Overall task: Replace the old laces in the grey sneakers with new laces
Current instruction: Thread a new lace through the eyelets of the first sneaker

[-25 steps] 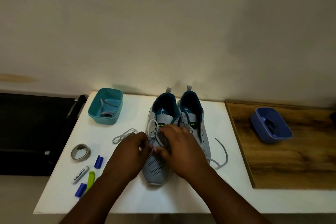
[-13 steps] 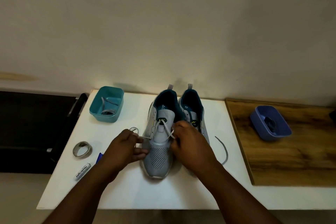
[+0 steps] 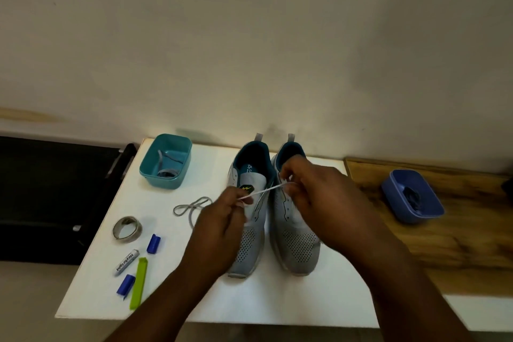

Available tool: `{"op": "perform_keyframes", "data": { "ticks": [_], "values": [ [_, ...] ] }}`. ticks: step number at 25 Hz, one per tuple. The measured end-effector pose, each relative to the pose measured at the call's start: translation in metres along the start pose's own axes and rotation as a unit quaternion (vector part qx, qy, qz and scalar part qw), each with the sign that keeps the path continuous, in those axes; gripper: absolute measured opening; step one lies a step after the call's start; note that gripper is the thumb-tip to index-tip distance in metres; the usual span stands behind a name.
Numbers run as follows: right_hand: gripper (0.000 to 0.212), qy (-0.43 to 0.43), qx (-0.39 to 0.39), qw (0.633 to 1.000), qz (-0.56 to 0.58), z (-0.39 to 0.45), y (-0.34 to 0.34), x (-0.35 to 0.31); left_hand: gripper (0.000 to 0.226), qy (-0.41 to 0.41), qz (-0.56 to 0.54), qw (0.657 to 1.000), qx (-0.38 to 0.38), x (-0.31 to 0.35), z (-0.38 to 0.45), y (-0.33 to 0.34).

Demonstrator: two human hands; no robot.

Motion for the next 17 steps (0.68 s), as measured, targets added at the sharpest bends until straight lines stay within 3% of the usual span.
{"op": "perform_keyframes", "data": {
  "ticks": [2,3,5,7,9,10,11,14,15,17],
  "values": [
    [0.009,0.049,0.055,0.997,-0.020,0.007,-0.010,0.028,0.021,-0.098,0.011,0.986,0.137,-0.037,-0.007,-0.037],
    [0.010,0.065,0.070,0.995,-0.006,0.009,-0.010,0.035,0.022,-0.116,0.059,0.979,0.157,-0.043,-0.010,-0.047],
    [0.013,0.073,0.039,0.992,0.092,0.010,0.006,0.033,0.047,-0.081,0.163,0.978,0.097,-0.035,-0.008,-0.040],
    [0.010,0.049,-0.044,0.982,0.177,0.005,0.035,0.008,0.065,0.019,0.166,0.986,-0.001,-0.007,0.000,-0.008],
    [0.005,0.037,-0.093,0.969,0.224,0.000,0.053,-0.006,0.050,0.108,0.154,0.975,-0.114,0.013,0.003,0.025],
    [0.005,0.044,-0.102,0.967,0.229,0.002,0.055,-0.002,0.039,0.131,0.164,0.970,-0.119,0.015,0.004,0.024],
    [0.005,0.054,-0.106,0.969,0.215,0.005,0.055,0.006,0.031,0.127,0.158,0.976,-0.074,0.013,0.007,0.011],
    [0.015,0.071,-0.085,0.984,0.143,0.013,0.045,0.036,0.036,-0.048,0.091,0.984,0.144,-0.033,0.002,-0.058],
    [0.017,0.077,-0.072,0.984,0.142,0.015,0.042,0.042,0.038,-0.097,0.142,0.971,0.164,-0.046,-0.004,-0.072],
    [0.017,0.078,-0.065,0.984,0.144,0.014,0.046,0.037,0.040,-0.138,0.314,0.933,0.108,-0.054,-0.010,-0.074]
  ]
}}
Point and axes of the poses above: each hand's wrist, its own z-axis towards the middle knuckle, its own y-axis out of the palm, x = y × z, the point moved 10 cm from there along z, towards the middle knuckle, and after that the axes turned 12 degrees about y, right-handed, at the moved point
